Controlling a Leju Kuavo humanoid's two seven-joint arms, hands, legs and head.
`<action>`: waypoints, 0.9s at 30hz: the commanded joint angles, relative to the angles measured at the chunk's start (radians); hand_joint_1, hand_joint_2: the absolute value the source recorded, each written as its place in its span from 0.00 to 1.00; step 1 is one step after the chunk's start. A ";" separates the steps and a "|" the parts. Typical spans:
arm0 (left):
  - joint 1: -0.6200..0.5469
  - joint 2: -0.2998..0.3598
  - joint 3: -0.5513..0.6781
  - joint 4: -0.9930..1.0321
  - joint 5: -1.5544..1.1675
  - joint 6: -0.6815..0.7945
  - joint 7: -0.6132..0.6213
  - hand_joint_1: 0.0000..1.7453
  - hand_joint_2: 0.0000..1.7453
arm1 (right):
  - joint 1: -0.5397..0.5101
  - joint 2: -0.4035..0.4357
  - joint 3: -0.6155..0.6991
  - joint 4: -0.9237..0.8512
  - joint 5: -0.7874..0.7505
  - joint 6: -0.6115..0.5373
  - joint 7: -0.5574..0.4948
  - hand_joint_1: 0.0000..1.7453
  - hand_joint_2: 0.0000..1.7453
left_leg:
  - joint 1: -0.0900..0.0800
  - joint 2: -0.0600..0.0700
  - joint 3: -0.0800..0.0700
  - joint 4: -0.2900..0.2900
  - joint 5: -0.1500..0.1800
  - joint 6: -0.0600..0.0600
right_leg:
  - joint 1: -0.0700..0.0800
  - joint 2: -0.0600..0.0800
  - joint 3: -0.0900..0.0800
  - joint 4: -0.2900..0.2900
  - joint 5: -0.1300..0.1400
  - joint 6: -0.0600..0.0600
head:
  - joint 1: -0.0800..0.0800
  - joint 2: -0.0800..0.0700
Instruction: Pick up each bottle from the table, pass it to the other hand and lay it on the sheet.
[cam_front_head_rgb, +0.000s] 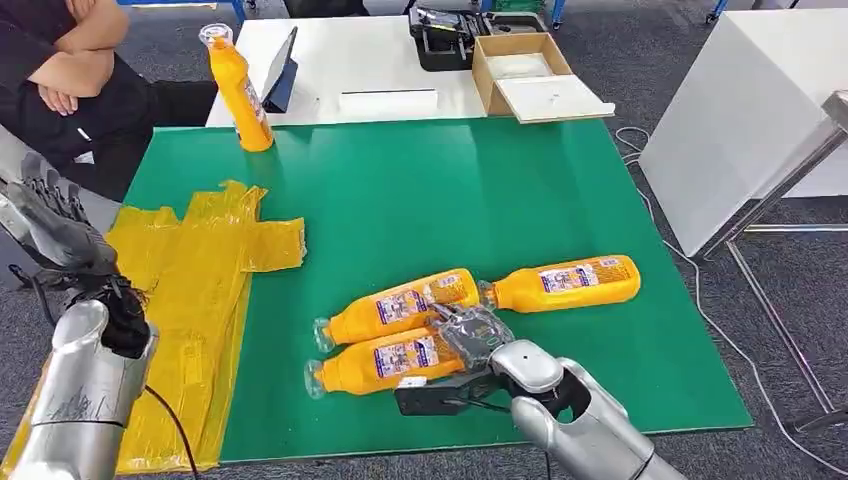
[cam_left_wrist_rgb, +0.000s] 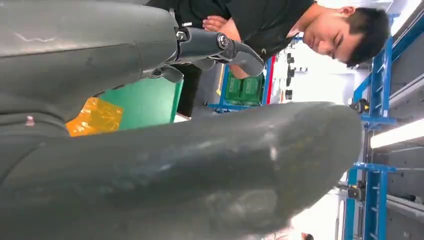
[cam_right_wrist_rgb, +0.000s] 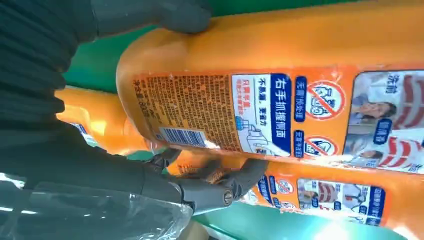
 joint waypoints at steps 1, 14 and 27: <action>0.007 0.009 0.034 -0.002 0.003 -0.006 0.004 0.00 0.00 | 0.024 0.011 -0.014 0.043 0.022 0.025 -0.009 0.00 1.00 | 0.001 0.000 0.001 0.000 0.000 -0.002 | 0.001 -0.001 0.001 -0.001 0.000 -0.001 | 0.000 0.000; 0.019 0.008 0.049 -0.026 0.005 -0.007 0.007 0.00 0.00 | 0.019 0.004 -0.005 0.039 0.032 0.042 -0.019 0.00 1.00 | 0.001 0.000 0.000 0.000 0.000 -0.003 | 0.001 -0.001 0.001 -0.001 0.000 -0.001 | 0.000 0.000; 0.008 0.004 0.043 -0.018 0.007 -0.008 0.012 0.00 0.00 | 0.031 -0.023 0.018 0.039 0.057 0.076 -0.017 0.00 1.00 | 0.001 -0.001 0.000 0.000 0.000 -0.002 | 0.001 -0.002 0.001 -0.001 0.000 -0.001 | 0.000 0.000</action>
